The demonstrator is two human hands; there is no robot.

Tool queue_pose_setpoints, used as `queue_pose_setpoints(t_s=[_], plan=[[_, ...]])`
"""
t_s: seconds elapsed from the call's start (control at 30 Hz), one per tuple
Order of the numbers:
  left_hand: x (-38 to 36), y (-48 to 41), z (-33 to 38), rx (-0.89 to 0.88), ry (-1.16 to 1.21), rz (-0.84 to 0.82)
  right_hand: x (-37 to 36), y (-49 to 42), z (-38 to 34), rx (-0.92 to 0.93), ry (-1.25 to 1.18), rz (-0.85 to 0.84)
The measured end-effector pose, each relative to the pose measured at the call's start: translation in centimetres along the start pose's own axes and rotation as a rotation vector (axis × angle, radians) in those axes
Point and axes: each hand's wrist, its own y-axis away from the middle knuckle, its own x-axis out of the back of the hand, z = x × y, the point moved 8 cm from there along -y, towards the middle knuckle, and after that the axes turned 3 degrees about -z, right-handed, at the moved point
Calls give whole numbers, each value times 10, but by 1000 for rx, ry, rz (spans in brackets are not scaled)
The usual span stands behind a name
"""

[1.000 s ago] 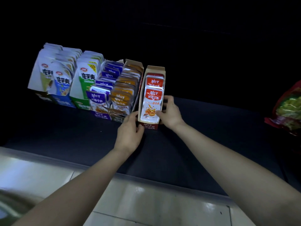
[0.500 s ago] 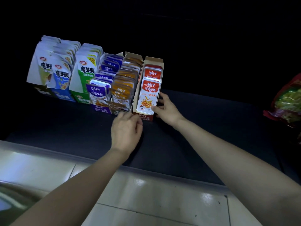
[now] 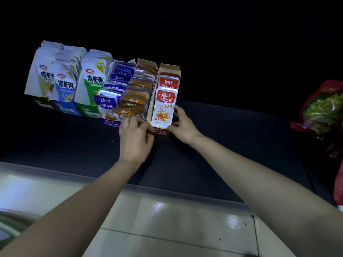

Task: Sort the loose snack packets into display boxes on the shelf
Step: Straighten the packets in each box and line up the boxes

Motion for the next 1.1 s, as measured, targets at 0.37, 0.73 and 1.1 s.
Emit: queue_pose_setpoints(t_s=[0.37, 0.73, 1.1], plan=[[17, 1, -8, 47, 257, 57, -2, 5, 2, -37, -49, 66], [6, 24, 14, -79, 87, -74, -4, 54, 12, -163, -25, 28], [-46, 80, 137, -714, 303, -678, 93, 227, -53, -91, -43, 57]])
